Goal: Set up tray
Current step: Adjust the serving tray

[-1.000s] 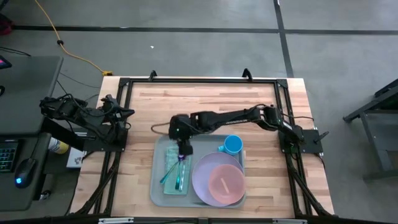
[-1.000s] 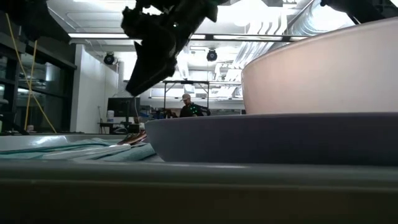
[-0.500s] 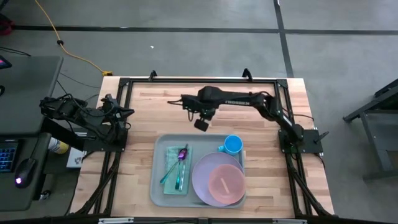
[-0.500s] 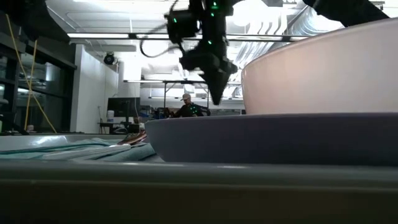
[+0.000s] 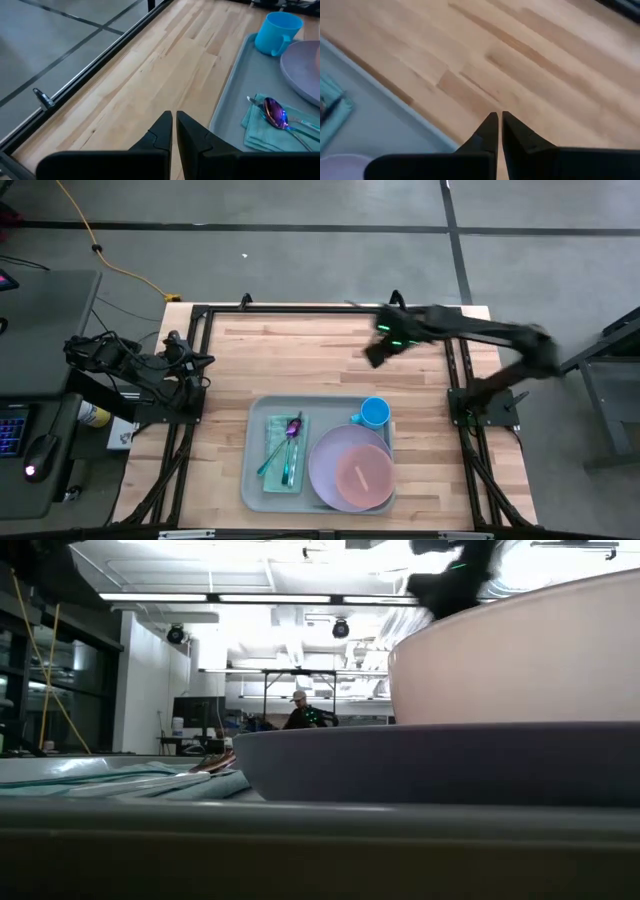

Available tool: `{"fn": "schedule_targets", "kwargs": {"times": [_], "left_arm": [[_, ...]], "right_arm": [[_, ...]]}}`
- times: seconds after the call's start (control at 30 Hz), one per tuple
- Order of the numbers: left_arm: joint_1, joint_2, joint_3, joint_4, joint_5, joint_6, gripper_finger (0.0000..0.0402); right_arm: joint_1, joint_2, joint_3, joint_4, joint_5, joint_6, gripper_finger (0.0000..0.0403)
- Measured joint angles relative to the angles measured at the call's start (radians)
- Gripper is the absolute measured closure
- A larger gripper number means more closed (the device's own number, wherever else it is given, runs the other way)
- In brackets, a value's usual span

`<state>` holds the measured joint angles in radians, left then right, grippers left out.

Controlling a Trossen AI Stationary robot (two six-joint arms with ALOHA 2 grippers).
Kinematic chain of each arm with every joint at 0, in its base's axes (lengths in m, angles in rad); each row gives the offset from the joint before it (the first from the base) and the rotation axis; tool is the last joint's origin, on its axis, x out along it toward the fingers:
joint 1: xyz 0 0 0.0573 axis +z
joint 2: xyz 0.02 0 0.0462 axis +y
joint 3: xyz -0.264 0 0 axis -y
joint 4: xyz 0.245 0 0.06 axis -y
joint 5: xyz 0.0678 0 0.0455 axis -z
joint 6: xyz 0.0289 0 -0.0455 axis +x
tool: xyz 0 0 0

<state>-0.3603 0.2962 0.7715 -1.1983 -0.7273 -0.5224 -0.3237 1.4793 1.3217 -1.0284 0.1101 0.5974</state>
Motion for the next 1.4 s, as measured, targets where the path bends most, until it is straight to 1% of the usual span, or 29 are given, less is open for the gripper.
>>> {"fn": "schedule_targets", "kwargs": {"times": [0.07,0.13,0.2,0.27,0.37,0.53,0.73,0.9,1.07,1.2,1.4], "left_arm": [[0.0,0.0,0.0,-0.006,0.0,-0.004,0.0346],[0.0,0.0,0.0,-0.005,0.0,-0.006,0.0346],[0.0,0.0,0.0,-0.004,0.003,-0.008,0.0346],[0.0,0.0,0.0,0.001,0.005,-0.009,0.0346],[0.0,0.0,0.0,0.001,0.006,-0.009,0.0346],[0.0,0.0,0.0,0.011,0.017,-0.009,0.0346],[0.0,0.0,0.0,0.022,0.018,-0.009,0.0346],[0.0,0.0,0.0,0.022,0.019,-0.009,0.0346],[0.0,0.0,0.0,0.022,0.019,-0.009,0.0346],[0.0,0.0,0.0,0.022,0.019,-0.009,0.0346],[0.0,0.0,0.0,0.022,0.02,-0.009,0.0346]], "right_arm": [[0.035,-0.165,-0.139,0.024,0.018,0.132,0.0403],[0.102,-0.303,-0.253,0.022,0.046,0.289,0.0403],[0.19,-0.411,-0.351,0.006,0.084,0.465,0.0403],[0.288,-0.49,-0.43,-0.033,0.113,0.642,0.0403],[0.42,-0.529,-0.522,-0.055,0.118,0.851,0.0402],[0.572,-0.47,-0.632,0.065,0.059,1.038,0.0402],[0.665,-0.356,-0.729,0.252,0.007,1.143,0.0402],[0.686,-0.303,-0.765,0.405,-0.008,1.149,0.0403],[0.708,-0.294,-0.814,0.54,-0.005,1.147,0.04],[0.719,-0.296,-0.83,0.595,0.027,1.138,0.0375],[0.719,-0.295,-0.867,0.691,0.04,1.13,0.0313]]}}
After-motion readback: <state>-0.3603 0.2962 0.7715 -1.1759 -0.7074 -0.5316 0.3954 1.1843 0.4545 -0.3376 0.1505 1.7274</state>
